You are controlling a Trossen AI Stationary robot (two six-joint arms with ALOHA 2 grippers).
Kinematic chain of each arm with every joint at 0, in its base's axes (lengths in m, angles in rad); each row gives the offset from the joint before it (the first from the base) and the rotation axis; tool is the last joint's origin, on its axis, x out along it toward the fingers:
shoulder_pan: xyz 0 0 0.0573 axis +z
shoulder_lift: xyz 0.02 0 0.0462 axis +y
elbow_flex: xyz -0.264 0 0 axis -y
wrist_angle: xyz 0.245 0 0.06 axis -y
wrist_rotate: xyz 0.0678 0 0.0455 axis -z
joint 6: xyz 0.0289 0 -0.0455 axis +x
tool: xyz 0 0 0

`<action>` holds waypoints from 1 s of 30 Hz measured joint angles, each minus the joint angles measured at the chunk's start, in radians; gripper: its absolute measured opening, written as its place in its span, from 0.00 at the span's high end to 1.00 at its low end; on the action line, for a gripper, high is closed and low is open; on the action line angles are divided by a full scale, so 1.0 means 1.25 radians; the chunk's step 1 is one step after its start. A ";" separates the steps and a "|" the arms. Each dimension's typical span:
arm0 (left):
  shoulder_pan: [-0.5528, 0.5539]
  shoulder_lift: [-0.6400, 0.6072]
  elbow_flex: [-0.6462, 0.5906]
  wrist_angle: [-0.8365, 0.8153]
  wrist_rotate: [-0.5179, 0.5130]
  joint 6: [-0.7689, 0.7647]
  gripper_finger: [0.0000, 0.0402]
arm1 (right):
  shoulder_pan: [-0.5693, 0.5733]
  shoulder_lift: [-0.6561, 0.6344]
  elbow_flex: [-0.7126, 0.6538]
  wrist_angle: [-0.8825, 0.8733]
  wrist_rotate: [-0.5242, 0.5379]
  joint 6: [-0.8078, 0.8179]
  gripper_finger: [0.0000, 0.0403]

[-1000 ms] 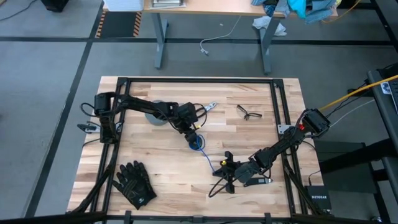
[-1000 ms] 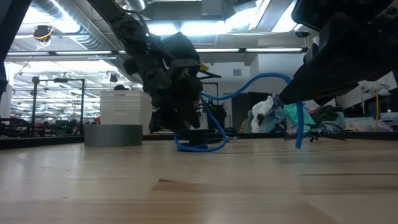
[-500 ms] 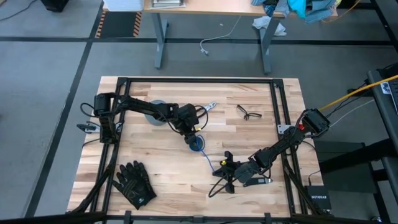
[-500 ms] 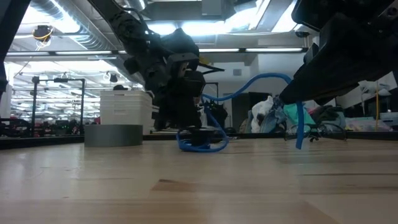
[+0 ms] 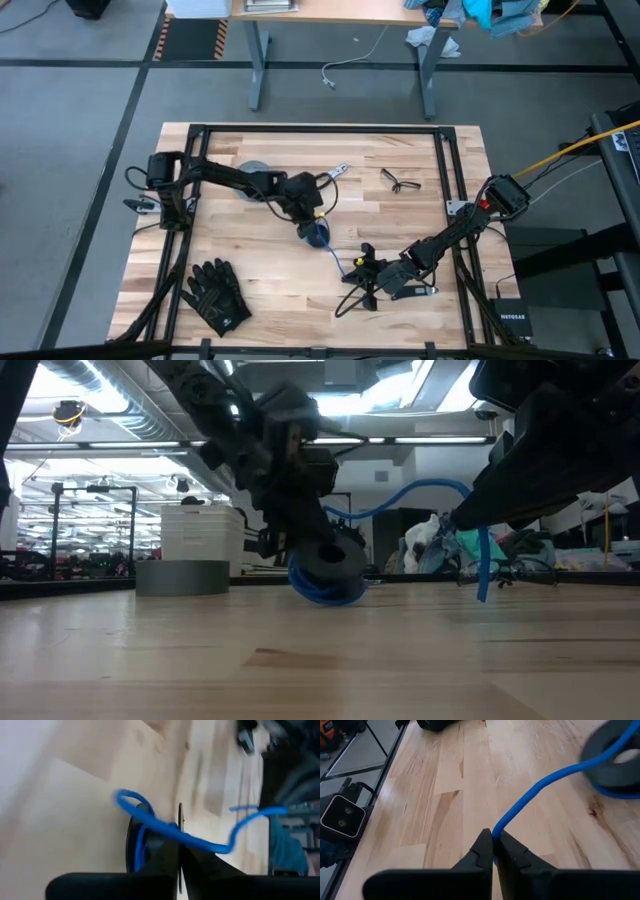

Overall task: Coil cords
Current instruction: Coil the blue wire cable onto the black spool

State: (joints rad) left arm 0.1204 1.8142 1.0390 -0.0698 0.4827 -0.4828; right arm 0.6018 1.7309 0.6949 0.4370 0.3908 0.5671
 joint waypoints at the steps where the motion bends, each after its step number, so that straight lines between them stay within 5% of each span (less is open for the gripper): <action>1: -0.012 -0.006 0.000 -0.006 -0.002 0.003 1.00 | 0.000 0.000 0.000 0.000 0.000 0.000 0.98; 7: -0.095 -0.061 -0.001 -0.056 -0.120 0.013 1.00 | 0.001 -0.007 0.000 -0.001 -0.010 0.000 0.98; 17: -0.260 -0.226 -0.001 -0.285 -0.530 -0.012 1.00 | 0.002 -0.091 0.000 -0.059 -0.044 -0.009 0.98; 30: -0.482 -0.323 -0.001 -0.428 -0.787 -0.108 1.00 | 0.063 -0.273 0.000 -0.191 -0.048 -0.049 0.98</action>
State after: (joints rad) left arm -0.4816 1.4105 1.0378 -0.6042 -0.5005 -0.6179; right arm 0.6802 1.3894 0.6949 0.1984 0.3310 0.5057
